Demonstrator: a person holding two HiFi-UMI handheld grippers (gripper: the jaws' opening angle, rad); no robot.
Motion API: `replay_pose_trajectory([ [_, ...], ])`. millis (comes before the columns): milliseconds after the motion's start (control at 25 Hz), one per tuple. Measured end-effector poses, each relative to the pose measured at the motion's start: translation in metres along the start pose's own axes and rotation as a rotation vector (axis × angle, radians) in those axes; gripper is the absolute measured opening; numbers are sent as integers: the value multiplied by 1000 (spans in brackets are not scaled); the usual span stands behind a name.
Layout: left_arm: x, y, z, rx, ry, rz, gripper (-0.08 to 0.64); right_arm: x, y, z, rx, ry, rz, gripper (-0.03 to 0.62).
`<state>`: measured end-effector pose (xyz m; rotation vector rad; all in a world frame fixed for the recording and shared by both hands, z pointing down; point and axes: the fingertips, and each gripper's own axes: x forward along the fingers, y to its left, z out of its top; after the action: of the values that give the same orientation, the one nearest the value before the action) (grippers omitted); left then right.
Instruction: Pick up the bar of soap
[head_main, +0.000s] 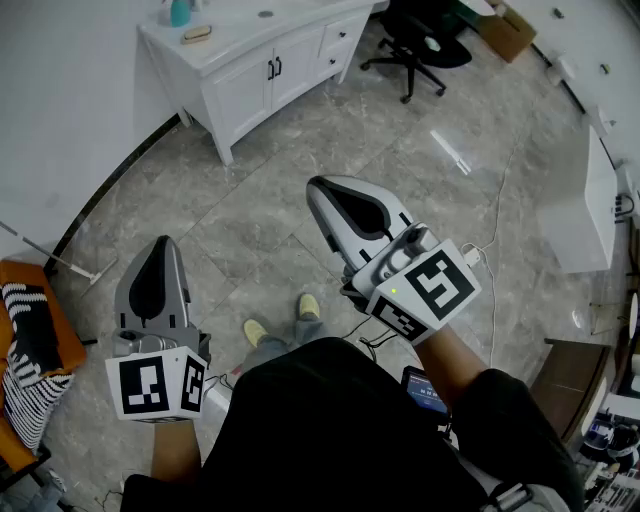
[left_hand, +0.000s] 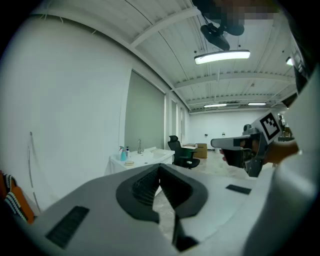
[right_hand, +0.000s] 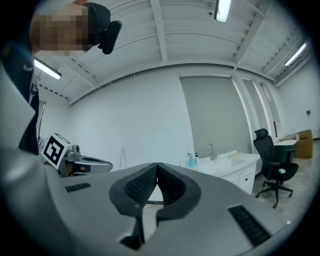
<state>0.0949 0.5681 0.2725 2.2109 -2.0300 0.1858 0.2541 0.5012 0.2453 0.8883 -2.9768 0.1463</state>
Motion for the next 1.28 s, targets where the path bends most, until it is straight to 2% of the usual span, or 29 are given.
replay_pose_trajectory([
  [360,-5,9,4,4,-11,-14,6,9,11,8,-8,-26,-6,8],
  [600,-7,15,7,3,-25,-35,6,12,20,8,37,-41,18,8],
  [1040,-33,69,5,-30,-63,-20,6,49,64,7,5,-23,25,8],
  [1280,-48,91,3,-20,-91,-16,6,63,84,9,69,-45,53,8],
])
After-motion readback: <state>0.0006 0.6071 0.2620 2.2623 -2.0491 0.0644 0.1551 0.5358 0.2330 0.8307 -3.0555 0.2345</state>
